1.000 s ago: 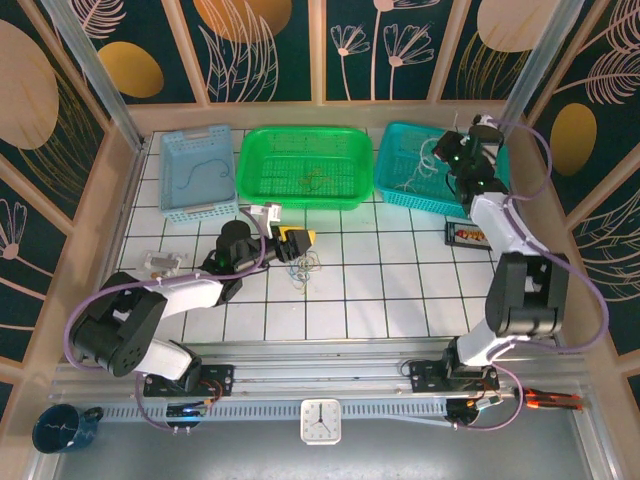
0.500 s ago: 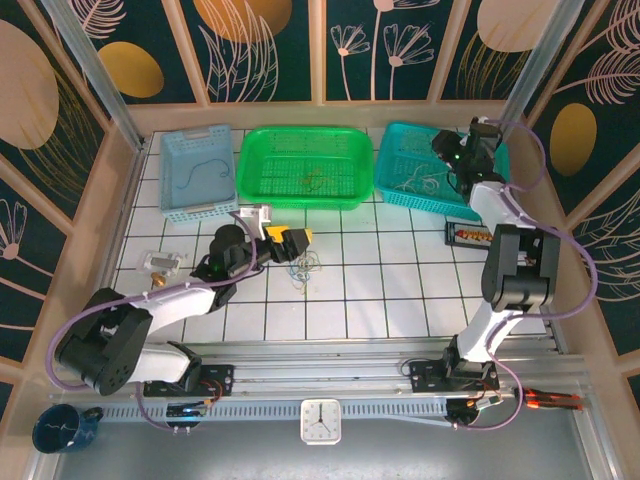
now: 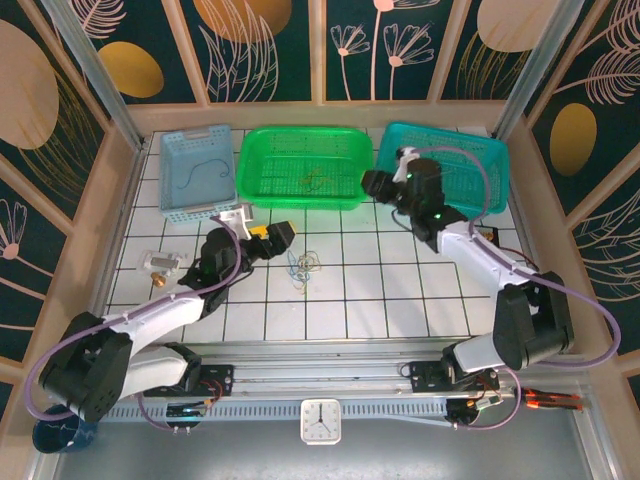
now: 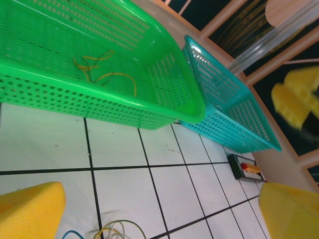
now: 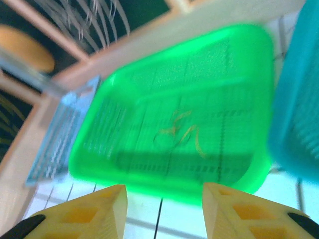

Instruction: Untangle the cables

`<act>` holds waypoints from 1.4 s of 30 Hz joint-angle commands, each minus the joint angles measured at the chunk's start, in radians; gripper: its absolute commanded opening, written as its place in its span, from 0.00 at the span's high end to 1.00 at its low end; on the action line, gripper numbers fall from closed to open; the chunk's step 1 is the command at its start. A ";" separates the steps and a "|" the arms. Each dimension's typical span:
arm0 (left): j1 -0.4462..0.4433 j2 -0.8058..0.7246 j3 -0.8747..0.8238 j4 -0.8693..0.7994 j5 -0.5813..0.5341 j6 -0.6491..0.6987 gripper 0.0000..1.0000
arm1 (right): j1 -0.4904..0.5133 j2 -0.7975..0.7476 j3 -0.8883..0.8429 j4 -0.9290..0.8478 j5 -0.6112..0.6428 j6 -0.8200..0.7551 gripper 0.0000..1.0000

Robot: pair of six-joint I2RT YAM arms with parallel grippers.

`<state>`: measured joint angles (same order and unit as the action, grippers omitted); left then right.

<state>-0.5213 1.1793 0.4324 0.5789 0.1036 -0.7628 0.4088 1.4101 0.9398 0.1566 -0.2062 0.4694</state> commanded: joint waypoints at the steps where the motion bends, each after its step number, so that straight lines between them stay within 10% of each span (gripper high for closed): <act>1: 0.043 -0.032 0.049 -0.107 -0.010 -0.075 0.01 | 0.092 -0.035 -0.048 -0.044 0.043 -0.038 0.56; 19: 0.165 0.071 0.438 -0.517 0.138 -0.052 0.01 | 0.409 0.266 0.108 -0.130 0.050 -0.165 0.54; 42: 0.205 0.024 0.284 -0.442 0.103 -0.134 0.01 | 0.454 0.537 0.287 -0.198 0.001 -0.215 0.58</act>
<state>-0.3252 1.2217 0.7364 0.1078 0.2008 -0.8742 0.8600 1.9224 1.1908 -0.0349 -0.1818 0.2665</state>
